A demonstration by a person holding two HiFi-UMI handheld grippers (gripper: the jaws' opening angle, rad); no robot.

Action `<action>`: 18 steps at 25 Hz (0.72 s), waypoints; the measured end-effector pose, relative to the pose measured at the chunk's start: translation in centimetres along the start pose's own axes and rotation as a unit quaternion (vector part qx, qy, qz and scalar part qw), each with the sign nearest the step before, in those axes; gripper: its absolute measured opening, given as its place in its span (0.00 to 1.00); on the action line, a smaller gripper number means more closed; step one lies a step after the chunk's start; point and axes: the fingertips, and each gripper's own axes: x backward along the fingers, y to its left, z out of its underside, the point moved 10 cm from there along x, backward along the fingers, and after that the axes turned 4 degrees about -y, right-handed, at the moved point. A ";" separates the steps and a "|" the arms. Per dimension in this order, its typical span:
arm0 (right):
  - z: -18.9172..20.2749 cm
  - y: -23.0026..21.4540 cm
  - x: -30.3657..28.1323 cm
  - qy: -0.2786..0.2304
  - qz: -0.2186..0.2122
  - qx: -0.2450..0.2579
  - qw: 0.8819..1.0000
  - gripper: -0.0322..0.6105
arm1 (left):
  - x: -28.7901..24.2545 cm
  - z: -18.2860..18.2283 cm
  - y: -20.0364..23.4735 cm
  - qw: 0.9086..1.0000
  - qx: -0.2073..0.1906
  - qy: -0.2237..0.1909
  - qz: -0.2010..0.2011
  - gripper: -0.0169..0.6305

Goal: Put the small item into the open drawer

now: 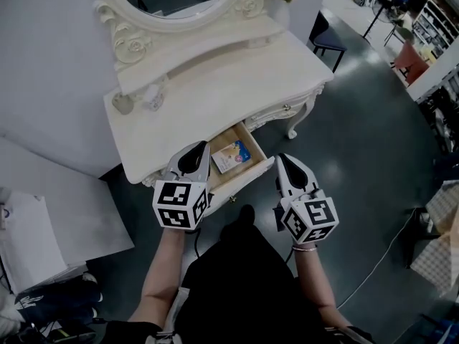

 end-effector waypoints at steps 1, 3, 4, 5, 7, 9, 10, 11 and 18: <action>0.0 0.1 0.1 -0.001 0.000 0.000 1.000 0.06 | 0.4 0.0 0.0 1.000 0.003 -0.004 -0.003 0.04; 0.0 0.4 0.3 -0.003 -0.002 -0.002 1.000 0.06 | 1.1 0.1 0.1 1.000 0.007 -0.011 -0.009 0.04; 0.0 0.6 0.4 -0.005 -0.003 -0.002 1.000 0.06 | 1.4 0.2 0.1 1.000 0.009 -0.013 -0.011 0.03; -0.1 0.7 0.5 -0.006 -0.005 -0.001 1.000 0.06 | 1.7 0.3 0.2 1.000 0.011 -0.014 -0.014 0.03; -0.2 1.0 0.7 -0.009 -0.006 0.003 1.000 0.06 | 2.2 0.4 0.3 1.000 0.016 -0.015 -0.017 0.03; -0.4 1.2 0.8 -0.012 -0.006 0.004 1.000 0.05 | 2.6 0.6 0.5 0.999 0.021 -0.015 -0.019 0.03; -0.4 1.3 0.9 -0.014 -0.006 0.004 1.000 0.05 | 2.7 0.7 0.7 0.999 0.024 -0.014 -0.020 0.03; -0.4 1.3 0.9 -0.016 -0.006 0.002 1.000 0.05 | 2.9 0.9 0.8 0.999 0.027 -0.013 -0.020 0.04; -0.4 1.6 1.4 -0.016 -0.006 -0.002 1.000 0.05 | 3.8 1.7 0.9 0.999 0.038 -0.011 -0.023 0.03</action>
